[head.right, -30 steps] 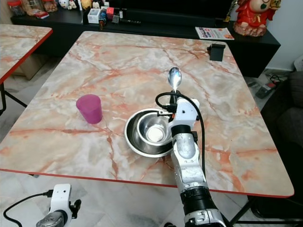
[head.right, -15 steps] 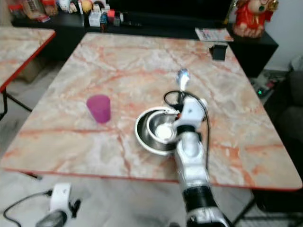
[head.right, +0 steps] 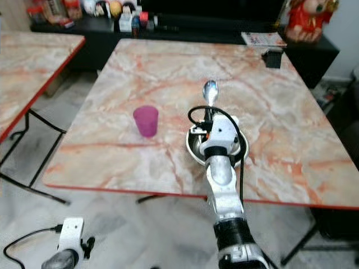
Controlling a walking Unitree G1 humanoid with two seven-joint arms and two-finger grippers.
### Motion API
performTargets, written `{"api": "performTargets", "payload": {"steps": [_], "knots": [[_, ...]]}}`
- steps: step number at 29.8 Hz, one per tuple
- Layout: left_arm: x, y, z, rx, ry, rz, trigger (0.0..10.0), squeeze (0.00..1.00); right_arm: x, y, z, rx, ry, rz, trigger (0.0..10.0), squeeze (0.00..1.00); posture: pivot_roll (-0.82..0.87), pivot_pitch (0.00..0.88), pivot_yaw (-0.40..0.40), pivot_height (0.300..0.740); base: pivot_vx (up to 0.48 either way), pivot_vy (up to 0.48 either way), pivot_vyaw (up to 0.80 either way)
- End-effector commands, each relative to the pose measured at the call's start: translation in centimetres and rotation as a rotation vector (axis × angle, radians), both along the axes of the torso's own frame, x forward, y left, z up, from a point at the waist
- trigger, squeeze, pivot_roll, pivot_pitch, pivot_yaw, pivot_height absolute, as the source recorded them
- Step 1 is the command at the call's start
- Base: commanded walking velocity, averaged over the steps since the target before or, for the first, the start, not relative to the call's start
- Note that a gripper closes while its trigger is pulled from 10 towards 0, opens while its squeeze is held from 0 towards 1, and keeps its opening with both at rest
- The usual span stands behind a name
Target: Setting the table
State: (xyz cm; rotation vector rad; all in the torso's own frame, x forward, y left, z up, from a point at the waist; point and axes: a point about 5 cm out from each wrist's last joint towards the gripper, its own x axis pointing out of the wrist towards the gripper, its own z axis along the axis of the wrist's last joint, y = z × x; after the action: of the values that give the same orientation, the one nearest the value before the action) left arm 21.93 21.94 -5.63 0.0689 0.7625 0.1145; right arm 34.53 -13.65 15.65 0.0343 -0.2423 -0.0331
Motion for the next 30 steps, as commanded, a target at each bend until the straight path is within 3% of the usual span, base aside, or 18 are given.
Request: {"api": "performTargets", "payload": {"steps": [1,16,30], "knots": [[-0.32,0.05,-0.20,0.014,0.016,-0.007,10.0,0.00,-0.08,0.09,-0.30,0.008,0.005,0.000,10.0,0.00,-0.01,0.096,0.008,0.740,0.247,-0.300,0.00],[-0.44,-0.11,-0.30,0.014,0.016,-0.004,10.0,0.00,-0.09,0.45,-0.15,0.002,-0.009,0.019,10.0,0.00,0.00,0.091,0.001,0.740,0.252,-0.324,0.00],[-0.58,0.01,-0.36,-0.009,0.014,0.023,10.0,0.00,-0.09,0.46,-0.33,-0.003,0.001,0.016,10.0,0.00,0.00,0.117,0.000,0.740,0.000,0.000,0.00]]}}
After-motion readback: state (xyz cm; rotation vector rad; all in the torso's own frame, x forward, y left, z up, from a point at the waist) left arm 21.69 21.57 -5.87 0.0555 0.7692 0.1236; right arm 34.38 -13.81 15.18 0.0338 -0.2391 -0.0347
